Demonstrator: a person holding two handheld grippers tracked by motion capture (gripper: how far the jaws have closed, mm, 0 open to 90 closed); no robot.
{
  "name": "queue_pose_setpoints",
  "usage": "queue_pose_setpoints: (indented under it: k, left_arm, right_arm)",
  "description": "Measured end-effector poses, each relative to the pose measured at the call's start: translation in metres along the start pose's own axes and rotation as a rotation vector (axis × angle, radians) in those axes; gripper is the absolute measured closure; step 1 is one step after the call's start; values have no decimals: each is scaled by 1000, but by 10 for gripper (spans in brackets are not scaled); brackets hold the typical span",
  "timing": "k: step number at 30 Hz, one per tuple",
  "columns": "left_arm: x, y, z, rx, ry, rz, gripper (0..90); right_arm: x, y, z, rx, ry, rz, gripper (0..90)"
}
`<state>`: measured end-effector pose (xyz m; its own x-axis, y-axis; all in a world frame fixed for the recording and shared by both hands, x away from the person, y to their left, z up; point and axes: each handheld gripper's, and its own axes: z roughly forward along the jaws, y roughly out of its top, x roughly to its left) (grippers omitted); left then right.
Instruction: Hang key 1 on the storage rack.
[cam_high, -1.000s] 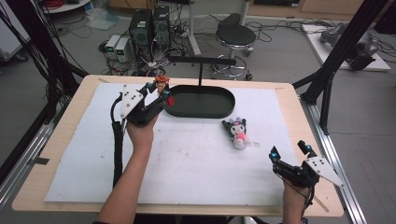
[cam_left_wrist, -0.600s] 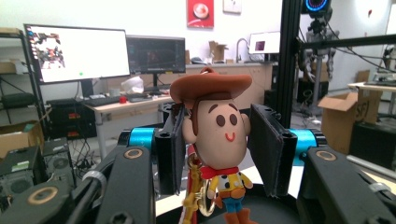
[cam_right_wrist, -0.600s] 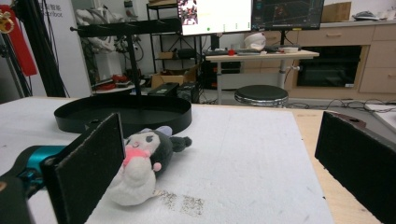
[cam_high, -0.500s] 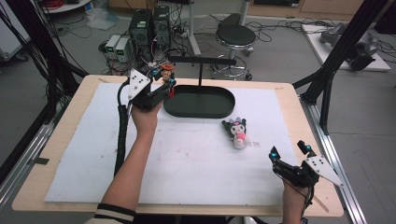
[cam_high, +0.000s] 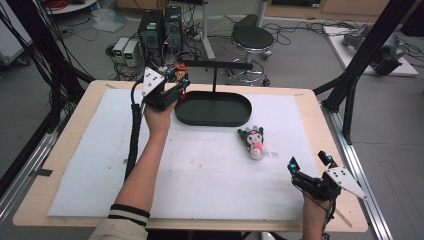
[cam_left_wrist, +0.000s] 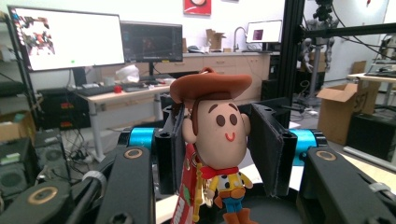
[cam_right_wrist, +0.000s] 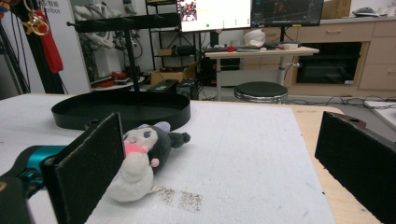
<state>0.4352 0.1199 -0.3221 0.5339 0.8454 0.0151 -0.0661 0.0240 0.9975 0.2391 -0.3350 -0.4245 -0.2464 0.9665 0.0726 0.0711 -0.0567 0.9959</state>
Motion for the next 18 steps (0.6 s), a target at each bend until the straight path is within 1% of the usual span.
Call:
queue_pose_setpoints:
  k: [3, 5, 8, 10, 13, 18]
  left_arm:
    - [6, -6, 4, 11, -10, -21, 570]
    - [8, -9, 6, 11, -10, -29, 570]
    - [11, -12, 8, -1, -15, -41, 570]
    - [11, -14, 10, -4, -19, -44, 571]
    - [11, -18, 13, 8, -22, -42, 571]
    - [12, -23, 18, 8, -21, -41, 571]
  right_arm:
    - [0, -1, 0, 8, -4, 9, 8]
    - [0, -1, 1, 8, -3, 3, 8]
    - [0, -2, 1, 11, -3, 2, 8]
    - [0, -2, 2, 16, -5, 4, 8]
    - [-1, -3, 2, 18, -5, 1, 8]
    - [-1, -3, 2, 20, -8, 4, 8]
